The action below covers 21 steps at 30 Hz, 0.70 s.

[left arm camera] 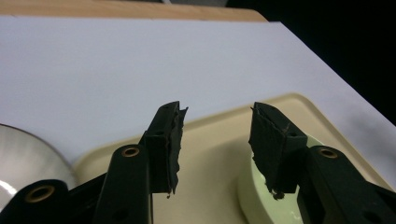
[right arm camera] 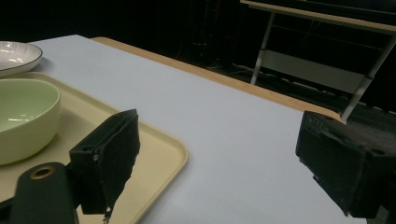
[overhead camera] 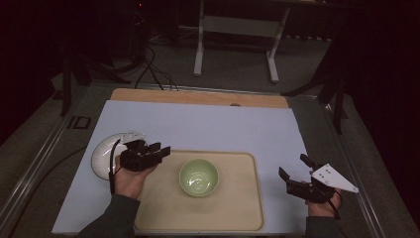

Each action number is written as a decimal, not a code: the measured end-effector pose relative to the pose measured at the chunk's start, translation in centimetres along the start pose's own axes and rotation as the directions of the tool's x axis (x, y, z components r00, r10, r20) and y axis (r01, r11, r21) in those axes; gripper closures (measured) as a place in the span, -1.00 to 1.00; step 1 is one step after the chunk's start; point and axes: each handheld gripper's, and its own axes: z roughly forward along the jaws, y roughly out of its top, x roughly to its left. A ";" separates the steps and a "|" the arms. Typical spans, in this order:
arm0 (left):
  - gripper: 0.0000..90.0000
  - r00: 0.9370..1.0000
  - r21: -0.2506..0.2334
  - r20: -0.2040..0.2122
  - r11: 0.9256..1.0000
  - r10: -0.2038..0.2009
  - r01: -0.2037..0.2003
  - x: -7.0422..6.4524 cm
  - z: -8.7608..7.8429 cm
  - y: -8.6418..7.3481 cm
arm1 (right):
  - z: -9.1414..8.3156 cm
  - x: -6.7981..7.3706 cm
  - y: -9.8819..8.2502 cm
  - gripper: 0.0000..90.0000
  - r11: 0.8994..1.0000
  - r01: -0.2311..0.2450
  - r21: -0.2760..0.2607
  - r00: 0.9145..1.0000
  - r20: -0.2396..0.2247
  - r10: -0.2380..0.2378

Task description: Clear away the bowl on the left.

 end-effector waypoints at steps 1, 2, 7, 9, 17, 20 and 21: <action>0.19 1.000 -0.008 -0.008 1.000 0.003 -0.003 0.1 -0.3 0.1 | 0.0 0.0 0.0 -0.70 1.000 0.000 0.000 1.000 0.000 0.000; 0.18 1.000 -0.018 -0.019 1.000 0.008 -0.008 0.2 -0.6 0.1 | 0.0 0.0 0.0 -0.70 1.000 -0.001 -0.001 1.000 0.000 0.001; 0.14 0.997 -0.059 -0.068 0.998 0.032 -0.036 1.0 -2.3 0.5 | 0.0 0.0 0.0 -0.70 1.000 -0.002 -0.004 1.000 0.001 0.002; 0.11 0.995 -0.076 -0.085 0.996 0.042 -0.049 1.4 -2.9 0.6 | 0.0 0.0 0.0 -0.70 1.000 -0.002 -0.003 1.000 0.001 0.002; 0.02 0.983 -0.120 -0.168 0.988 0.072 -0.093 2.7 -5.2 0.6 | 0.0 0.0 0.0 -0.70 1.000 -0.002 -0.004 1.000 0.002 0.002; -0.02 0.979 -0.132 -0.188 0.986 0.075 -0.101 3.2 -6.0 0.4 | -0.1 0.0 0.0 -0.70 1.000 -0.005 -0.005 1.000 0.003 0.005; -0.03 0.979 -0.136 -0.191 0.985 0.074 -0.101 3.4 -6.3 0.3 | -0.1 -0.1 0.0 -0.70 1.000 -0.004 -0.005 1.000 0.004 0.004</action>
